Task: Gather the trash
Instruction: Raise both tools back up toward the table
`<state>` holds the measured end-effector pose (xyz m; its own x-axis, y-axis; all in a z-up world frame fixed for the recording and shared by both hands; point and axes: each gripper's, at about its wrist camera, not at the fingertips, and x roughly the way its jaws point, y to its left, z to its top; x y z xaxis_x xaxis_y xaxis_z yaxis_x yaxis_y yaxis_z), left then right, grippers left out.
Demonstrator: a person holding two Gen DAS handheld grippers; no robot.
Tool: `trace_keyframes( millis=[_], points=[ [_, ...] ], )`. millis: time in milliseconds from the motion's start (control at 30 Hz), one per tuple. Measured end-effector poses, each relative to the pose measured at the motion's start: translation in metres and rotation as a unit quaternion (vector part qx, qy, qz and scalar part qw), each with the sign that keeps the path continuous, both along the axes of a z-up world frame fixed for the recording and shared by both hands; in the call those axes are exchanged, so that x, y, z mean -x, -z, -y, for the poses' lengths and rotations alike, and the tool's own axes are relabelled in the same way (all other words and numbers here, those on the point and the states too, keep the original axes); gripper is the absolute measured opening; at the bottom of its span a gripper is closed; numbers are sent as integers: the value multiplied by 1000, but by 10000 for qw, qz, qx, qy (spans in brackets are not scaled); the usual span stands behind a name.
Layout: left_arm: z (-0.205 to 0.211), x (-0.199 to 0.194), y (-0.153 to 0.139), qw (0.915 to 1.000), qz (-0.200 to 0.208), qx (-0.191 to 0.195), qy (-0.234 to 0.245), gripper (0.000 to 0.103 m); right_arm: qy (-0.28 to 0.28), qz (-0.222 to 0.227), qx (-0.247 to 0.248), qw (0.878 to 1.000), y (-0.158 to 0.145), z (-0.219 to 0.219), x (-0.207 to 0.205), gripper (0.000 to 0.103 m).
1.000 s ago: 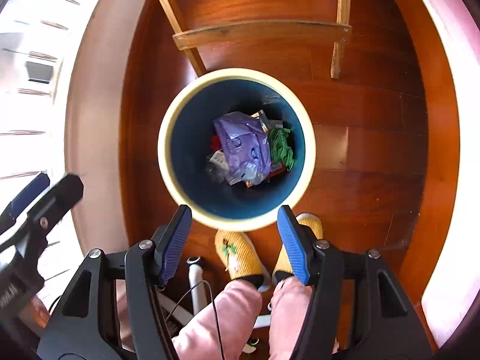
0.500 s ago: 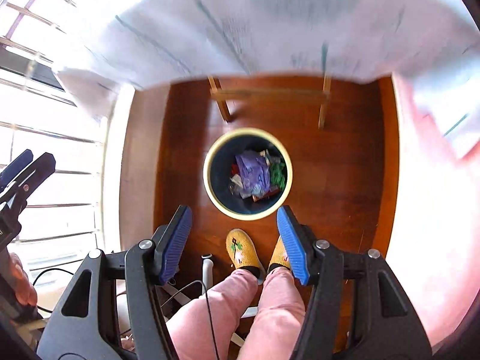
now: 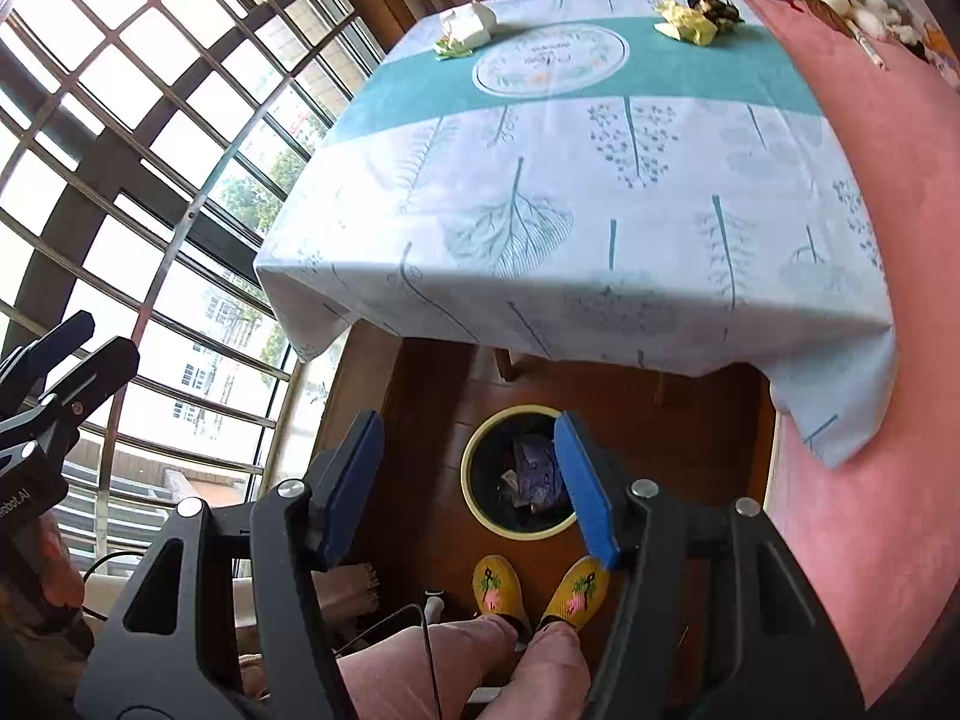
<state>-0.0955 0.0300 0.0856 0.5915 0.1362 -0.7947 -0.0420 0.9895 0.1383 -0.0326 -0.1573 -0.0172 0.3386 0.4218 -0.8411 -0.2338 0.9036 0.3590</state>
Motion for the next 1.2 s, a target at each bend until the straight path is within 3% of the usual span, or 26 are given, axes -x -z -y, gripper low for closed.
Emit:
trace_keyframes(
  millis=[333, 633, 933, 1200],
  points=[
    [19, -8, -41, 9990, 352, -145, 214, 89, -353, 754, 36, 9965, -46, -9, -25, 56],
    [6, -66, -26, 9990, 326, -75, 312, 89, -621, 1259, 354, 9895, -69, -27, -80, 56],
    [-36, -185, -20, 9965, 257, -55, 792, 89, -698, 1376, 594, 9862, -77, -79, -176, 56],
    [-109, -346, -1, 9917, 30, 179, 1272, 89, -176, 1147, 778, 9902, -68, -136, -326, 58]
  ],
)
